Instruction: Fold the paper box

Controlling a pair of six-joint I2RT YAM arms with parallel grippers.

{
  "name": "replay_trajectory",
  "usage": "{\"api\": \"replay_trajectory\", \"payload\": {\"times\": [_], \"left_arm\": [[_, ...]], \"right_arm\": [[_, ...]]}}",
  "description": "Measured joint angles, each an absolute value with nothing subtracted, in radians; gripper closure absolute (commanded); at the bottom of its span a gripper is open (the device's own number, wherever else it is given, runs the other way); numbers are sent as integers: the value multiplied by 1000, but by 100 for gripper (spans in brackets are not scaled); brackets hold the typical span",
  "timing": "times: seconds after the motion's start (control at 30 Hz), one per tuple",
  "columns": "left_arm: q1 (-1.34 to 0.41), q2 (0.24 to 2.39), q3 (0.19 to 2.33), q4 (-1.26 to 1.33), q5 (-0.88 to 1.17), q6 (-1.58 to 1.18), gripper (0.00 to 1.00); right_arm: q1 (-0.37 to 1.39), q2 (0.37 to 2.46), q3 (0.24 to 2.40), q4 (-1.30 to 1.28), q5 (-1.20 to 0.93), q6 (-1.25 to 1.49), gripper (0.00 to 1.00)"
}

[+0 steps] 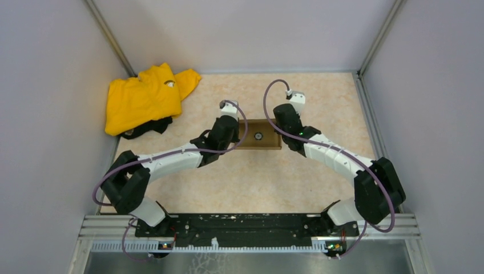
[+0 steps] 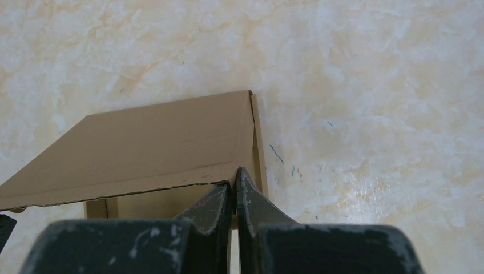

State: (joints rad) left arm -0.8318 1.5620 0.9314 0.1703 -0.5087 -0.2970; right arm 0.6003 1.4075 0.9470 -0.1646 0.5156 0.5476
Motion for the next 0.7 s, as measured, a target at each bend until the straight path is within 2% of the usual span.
{"api": "replay_trajectory", "payload": {"times": [0.47, 0.53, 0.7], "left_arm": [[-862, 1526, 838, 171, -487, -316, 100], [-862, 1526, 828, 171, -482, -318, 98], [-862, 1526, 795, 172, -470, -323, 85]], "right_arm": [[630, 1356, 809, -139, 503, 574, 100], [631, 1356, 797, -128, 497, 578, 100], [633, 1356, 757, -105, 465, 587, 98]]}}
